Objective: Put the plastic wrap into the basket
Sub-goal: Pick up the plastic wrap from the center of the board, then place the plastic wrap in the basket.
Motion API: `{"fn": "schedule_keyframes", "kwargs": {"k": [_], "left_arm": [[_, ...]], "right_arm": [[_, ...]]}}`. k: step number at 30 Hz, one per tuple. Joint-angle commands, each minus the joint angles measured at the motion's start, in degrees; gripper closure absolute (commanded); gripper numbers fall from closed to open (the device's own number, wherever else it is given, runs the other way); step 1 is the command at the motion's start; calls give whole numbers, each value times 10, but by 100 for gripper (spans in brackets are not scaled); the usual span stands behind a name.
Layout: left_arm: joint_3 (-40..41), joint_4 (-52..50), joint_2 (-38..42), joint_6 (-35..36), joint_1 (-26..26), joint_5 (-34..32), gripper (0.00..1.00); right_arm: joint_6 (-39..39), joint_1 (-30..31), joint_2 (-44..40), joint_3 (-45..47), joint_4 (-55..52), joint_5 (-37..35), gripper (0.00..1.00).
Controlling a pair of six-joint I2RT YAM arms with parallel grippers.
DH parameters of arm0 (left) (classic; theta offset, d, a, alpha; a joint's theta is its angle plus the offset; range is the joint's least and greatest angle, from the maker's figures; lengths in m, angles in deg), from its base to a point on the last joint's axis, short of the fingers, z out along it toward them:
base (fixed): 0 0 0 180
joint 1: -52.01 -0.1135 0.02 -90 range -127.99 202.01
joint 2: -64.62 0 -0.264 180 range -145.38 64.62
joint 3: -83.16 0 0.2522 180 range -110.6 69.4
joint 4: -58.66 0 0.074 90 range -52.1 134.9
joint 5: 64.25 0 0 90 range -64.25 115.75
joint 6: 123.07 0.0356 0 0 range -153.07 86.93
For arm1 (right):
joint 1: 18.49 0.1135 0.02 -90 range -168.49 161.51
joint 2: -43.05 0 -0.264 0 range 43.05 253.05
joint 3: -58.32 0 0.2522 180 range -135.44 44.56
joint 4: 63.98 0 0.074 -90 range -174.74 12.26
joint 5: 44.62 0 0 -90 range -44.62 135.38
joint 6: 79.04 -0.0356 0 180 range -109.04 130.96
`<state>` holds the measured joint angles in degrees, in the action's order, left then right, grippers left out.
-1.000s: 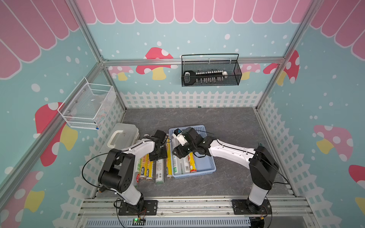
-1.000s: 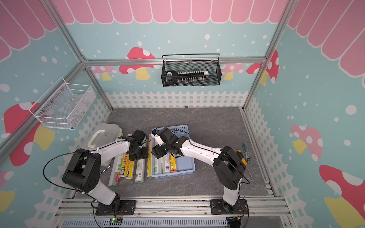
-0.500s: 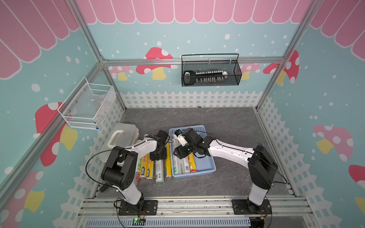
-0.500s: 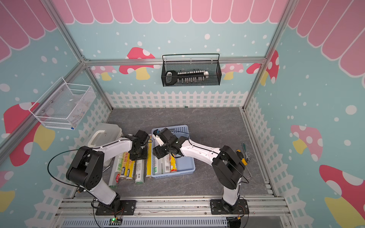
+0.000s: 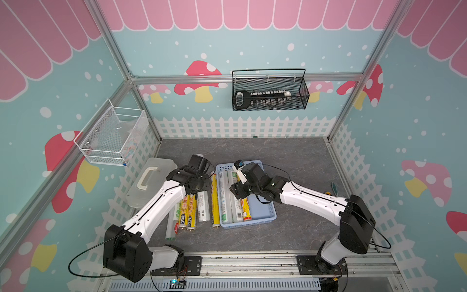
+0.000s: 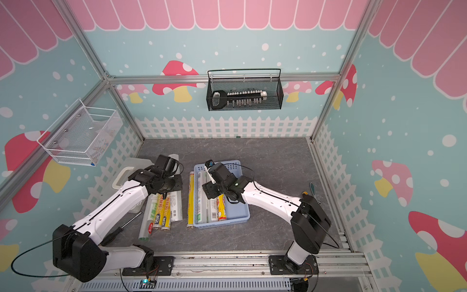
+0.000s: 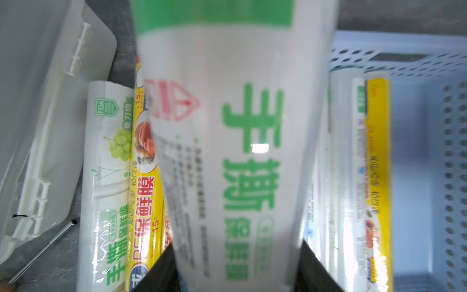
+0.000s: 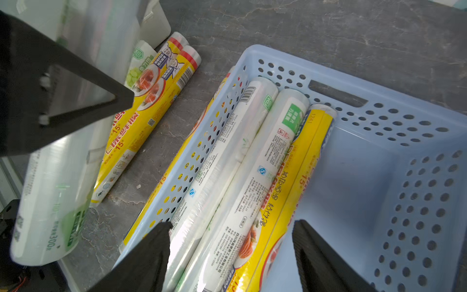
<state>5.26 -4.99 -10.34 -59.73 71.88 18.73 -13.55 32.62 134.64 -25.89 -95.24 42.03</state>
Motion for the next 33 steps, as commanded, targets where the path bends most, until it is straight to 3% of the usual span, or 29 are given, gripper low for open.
{"fn": "schedule_keyframes", "kwargs": {"k": [1,10,17,25,33], "left_arm": [[-32,30,12,-36,13,58,79],[-65,167,-51,-140,89,138,80],[-117,222,-143,-195,136,158,81],[-170,237,-243,-222,183,171,81],[-195,238,-300,-223,202,193,81]], "right_arm": [[-12,-10,-33,26,20,-39,17],[-38,-72,-111,90,34,-1,10],[-104,-174,-152,164,47,116,8],[-120,-230,-154,198,48,200,8],[-129,-261,-166,225,36,194,8]]}}
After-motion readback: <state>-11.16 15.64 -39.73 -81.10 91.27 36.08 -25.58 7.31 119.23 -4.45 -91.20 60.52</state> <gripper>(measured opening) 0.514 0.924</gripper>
